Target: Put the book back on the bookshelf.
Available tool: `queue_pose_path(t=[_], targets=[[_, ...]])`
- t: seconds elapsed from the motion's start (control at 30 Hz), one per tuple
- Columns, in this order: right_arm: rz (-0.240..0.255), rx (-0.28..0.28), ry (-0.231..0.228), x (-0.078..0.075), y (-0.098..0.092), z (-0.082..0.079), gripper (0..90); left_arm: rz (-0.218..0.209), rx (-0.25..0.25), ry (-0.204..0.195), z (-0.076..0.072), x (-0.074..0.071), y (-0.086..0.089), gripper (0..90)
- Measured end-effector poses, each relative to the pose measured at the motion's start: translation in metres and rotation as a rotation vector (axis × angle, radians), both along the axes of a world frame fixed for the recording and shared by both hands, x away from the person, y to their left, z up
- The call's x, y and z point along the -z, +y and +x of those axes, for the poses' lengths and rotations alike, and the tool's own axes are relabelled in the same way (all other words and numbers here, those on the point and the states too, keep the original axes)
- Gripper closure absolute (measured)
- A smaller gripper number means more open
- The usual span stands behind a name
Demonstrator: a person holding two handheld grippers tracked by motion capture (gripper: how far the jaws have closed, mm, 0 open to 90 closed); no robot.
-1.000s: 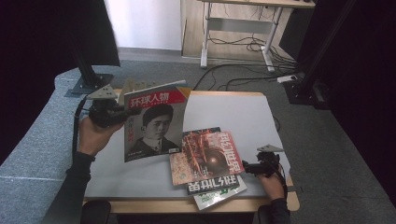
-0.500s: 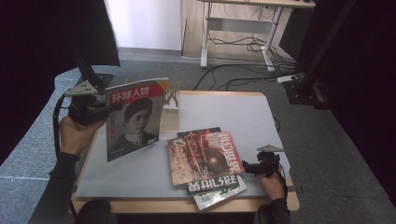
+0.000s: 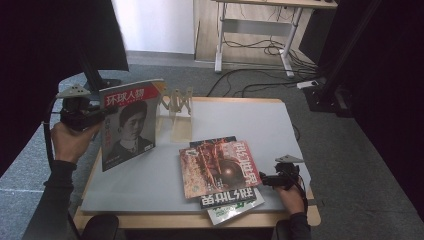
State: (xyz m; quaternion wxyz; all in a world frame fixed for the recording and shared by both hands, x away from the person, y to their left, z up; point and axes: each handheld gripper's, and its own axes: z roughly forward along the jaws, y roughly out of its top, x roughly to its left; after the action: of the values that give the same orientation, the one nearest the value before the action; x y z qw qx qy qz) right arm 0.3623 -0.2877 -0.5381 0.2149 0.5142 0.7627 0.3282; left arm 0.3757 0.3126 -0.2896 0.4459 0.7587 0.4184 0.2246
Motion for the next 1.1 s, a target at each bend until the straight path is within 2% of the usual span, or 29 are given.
queue_pose_path(t=[0.37, 0.87, 1.1], targets=[[0.000, -0.001, 0.000, 0.000, 0.000, 0.000, 0.0, 0.007, -0.065, 0.003, 0.017, 0.000, 0.001, 86.8], [0.002, 0.001, 0.002, 0.000, 0.000, 0.000, 0.0, -0.008, -0.128, -0.022, 0.050, 0.005, -0.011, 86.7], [0.002, 0.002, -0.001, 0.000, 0.000, 0.000, 0.0, -0.034, -0.146, -0.035, 0.066, 0.012, -0.017, 86.7]])
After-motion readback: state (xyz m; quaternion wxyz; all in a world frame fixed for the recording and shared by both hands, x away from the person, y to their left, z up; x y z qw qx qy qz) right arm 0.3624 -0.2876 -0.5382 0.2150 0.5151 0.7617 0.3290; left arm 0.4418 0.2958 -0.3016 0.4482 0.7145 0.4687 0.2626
